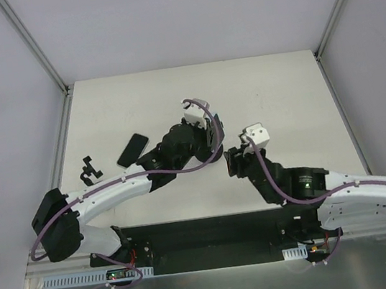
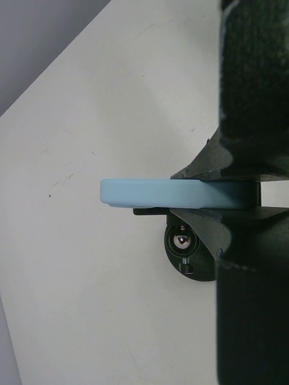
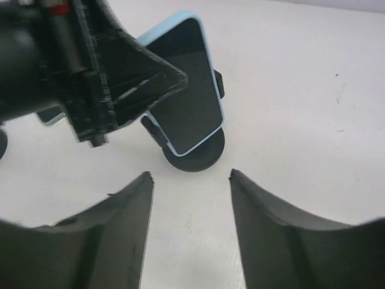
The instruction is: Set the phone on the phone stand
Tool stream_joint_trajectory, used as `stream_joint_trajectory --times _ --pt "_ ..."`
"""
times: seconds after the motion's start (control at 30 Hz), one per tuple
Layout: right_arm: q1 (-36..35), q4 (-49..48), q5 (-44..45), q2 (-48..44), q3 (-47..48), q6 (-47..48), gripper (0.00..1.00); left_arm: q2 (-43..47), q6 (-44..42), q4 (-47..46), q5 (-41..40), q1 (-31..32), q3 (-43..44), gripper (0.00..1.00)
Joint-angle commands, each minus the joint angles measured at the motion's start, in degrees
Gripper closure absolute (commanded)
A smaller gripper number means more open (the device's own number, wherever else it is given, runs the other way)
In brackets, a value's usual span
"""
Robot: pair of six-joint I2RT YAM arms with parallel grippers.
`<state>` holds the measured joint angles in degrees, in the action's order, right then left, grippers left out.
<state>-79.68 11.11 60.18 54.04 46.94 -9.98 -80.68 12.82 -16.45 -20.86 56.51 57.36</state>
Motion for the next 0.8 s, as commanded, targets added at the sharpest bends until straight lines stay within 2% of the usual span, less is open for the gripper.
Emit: stream_joint_trajectory --times 0.0,0.03,0.07,0.1,0.2,0.27,0.3,0.33,0.4,0.6,0.77 --pt "8.28 0.84 -21.97 -11.03 -3.69 14.62 0.37 6.41 -4.38 3.18 14.24 -2.36 -6.03 1.0" --pt "14.75 0.84 -36.31 -12.37 -4.39 16.29 0.29 7.55 -4.99 2.31 20.97 -3.07 -8.04 1.0" --pt "18.3 1.19 -43.67 -13.34 -5.27 18.13 0.23 9.56 -5.69 1.17 24.26 -3.51 -9.01 1.0" --pt "25.47 1.54 -58.02 -13.78 -5.19 18.59 0.18 10.28 -7.44 1.15 26.03 -3.95 -9.98 1.0" --pt "34.82 2.51 -79.35 -9.59 -3.61 21.48 0.14 12.74 -9.91 3.87 33.23 -6.22 -9.56 1.0" --pt "37.48 0.77 -83.89 -6.77 -3.52 23.07 0.14 14.06 -10.18 5.1 44.37 -8.77 -9.03 1.0" --pt "40.54 -0.47 -88.87 -4.32 -4.04 24.03 0.14 14.32 -10.01 6.41 49.03 -10.7 -8.33 1.0" --pt "41.87 -2.22 -92.14 -3.08 -4.4 24.21 0.14 14.15 -10.01 7.56 52.47 -13.42 -7.8 1.0" --pt "44.07 -7.41 -100.48 0.08 -5.36 25.7 0.15 13.8 -11.84 10.8 58.9 -14.76 -6.05 1.0" --pt "44.26 -10.5 -101.14 7.21 -3.7 30.89 0.16 10.29 -15.28 13.37 68.12 -15.46 -2.0 1.0" --pt "44.7 -10.15 -100.96 11.87 -0.1 33.88 0.17 6.69 -16.07 13.63 72.27 -16.17 1.34 1.0"
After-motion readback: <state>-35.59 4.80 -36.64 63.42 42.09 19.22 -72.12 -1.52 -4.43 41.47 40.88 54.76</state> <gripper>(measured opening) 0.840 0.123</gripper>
